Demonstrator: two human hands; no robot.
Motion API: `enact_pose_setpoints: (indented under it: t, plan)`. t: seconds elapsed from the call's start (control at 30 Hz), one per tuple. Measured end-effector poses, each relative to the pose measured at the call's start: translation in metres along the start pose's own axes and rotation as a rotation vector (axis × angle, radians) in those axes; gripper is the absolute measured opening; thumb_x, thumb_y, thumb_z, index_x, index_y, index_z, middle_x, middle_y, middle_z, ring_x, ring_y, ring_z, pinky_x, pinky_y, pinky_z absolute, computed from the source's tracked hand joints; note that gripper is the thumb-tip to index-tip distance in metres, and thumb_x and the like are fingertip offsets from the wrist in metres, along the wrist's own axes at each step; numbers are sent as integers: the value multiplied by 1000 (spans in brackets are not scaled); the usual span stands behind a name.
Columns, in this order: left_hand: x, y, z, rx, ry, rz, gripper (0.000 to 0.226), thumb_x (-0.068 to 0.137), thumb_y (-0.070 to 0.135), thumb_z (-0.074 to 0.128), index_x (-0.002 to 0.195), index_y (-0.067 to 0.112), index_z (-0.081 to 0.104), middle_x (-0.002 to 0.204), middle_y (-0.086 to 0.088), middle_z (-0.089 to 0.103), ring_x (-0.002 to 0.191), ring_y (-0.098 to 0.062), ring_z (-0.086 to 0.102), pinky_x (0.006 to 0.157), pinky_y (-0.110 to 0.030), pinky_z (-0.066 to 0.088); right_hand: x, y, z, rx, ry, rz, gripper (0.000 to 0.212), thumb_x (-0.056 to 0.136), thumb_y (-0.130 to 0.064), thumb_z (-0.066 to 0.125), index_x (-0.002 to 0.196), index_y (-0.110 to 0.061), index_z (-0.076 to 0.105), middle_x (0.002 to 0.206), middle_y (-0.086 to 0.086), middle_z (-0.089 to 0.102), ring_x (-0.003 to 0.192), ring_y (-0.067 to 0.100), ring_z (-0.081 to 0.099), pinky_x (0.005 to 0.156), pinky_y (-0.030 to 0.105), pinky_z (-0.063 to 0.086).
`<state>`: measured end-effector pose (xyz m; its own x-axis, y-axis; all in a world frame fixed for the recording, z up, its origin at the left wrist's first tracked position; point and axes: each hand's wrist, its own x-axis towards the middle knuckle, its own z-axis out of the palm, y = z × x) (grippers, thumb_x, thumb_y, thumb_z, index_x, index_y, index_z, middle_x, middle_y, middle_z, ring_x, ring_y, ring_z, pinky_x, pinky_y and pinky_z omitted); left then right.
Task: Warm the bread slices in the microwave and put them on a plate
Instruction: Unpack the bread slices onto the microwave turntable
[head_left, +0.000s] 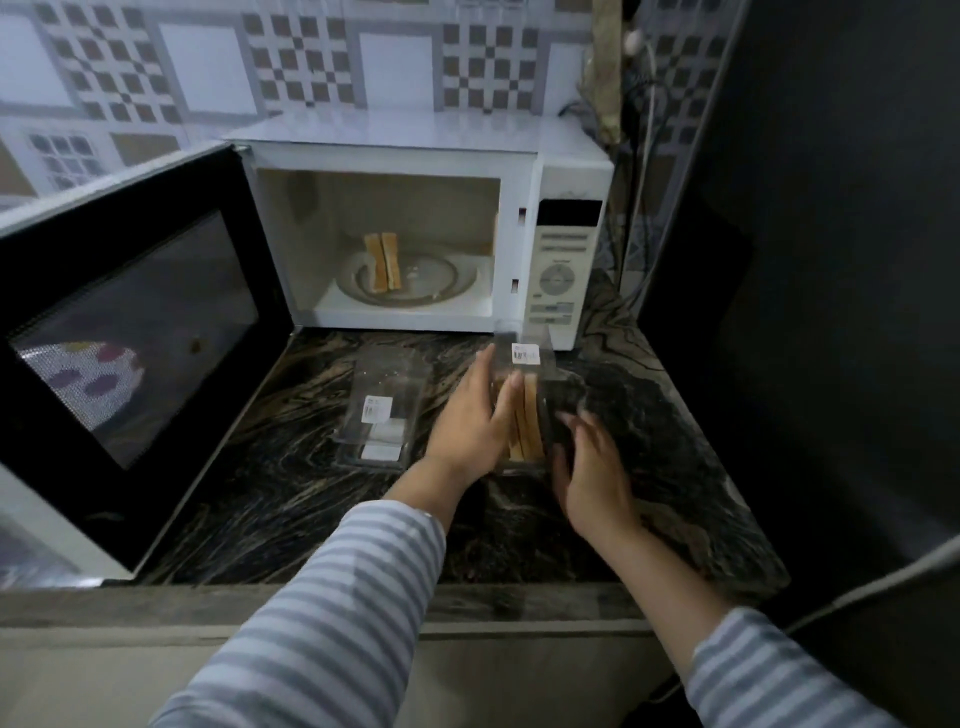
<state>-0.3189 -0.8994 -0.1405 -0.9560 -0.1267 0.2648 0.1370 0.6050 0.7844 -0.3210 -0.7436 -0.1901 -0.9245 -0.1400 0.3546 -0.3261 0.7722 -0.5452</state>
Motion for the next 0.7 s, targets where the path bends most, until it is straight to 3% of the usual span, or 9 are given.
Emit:
enact_pose_setpoints:
  t: [0.13,0.23,0.37,0.53,0.7]
  plan:
    - [32,26,-20,9,-4,-28,49,100,47,34,144,26,37,136,-5,55,124,-23,51,97,-33,41,34,-37,11,-44,-98,-36,50,97,-40,41,142,-17,39,144,7,45,132,23,40,109,31,29]
    - [47,33,-31,12,-39,-61,42,100,46,34,135,26,48,127,-3,61,117,-22,55,94,-33,44,50,-57,19,15,-57,87,56,88,-40,56,138,-24,37,129,7,54,118,26,53,94,36,45]
    - [48,31,-36,8,-57,-72,37,100,46,36,128,28,54,116,2,65,109,-18,58,96,-36,46,54,-67,30,-180,-75,118,64,87,-43,57,143,-31,28,137,6,46,120,27,52,93,37,47]
    - [47,25,-38,19,-60,-56,38,99,49,36,127,30,55,119,1,64,110,-18,58,94,-35,46,58,-74,30,-216,-49,190,36,93,-31,50,128,-33,43,127,2,55,111,24,60,86,36,49]
    - [43,24,-38,7,-73,-36,38,100,46,36,129,28,53,121,-2,63,113,-19,56,91,-30,43,60,-76,18,-131,-52,208,24,96,-32,44,119,-29,51,117,0,63,108,22,63,85,34,48]
